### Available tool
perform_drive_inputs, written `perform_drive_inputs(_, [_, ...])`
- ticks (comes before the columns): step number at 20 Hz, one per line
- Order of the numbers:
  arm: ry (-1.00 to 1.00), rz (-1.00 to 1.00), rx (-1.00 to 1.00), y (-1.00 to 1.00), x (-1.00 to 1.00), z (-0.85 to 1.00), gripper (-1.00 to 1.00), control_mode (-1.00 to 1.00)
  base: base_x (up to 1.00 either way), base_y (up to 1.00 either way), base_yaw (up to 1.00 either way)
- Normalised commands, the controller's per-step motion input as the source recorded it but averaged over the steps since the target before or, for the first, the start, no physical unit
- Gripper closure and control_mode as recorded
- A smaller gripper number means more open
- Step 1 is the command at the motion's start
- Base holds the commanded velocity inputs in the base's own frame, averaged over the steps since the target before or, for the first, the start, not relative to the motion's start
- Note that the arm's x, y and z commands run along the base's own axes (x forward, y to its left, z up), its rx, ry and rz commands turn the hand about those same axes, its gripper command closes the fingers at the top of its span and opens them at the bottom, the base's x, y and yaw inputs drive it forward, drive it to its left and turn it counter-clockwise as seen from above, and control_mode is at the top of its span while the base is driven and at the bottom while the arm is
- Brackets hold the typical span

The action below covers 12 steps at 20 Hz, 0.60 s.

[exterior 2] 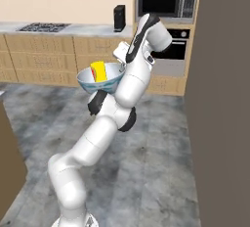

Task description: Place the cup inside the bowl on the dining table and move the bowl to any counter.

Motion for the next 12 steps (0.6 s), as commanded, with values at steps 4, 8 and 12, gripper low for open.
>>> perform_drive_inputs(4, [0.00, 0.00, 0.00, 0.00, 0.00, 0.00, 1.00, 1.00, 0.80, -0.04, 0.00])
perform_drive_inputs(8, [0.00, 0.00, 0.00, 0.00, 0.00, 0.00, 1.00, 1.00, 0.78, 0.00, 0.00])
perform_drive_inputs(12, [0.00, 0.00, 0.00, 0.00, 0.00, 0.00, 1.00, 1.00, 0.90, 0.00, -0.01])
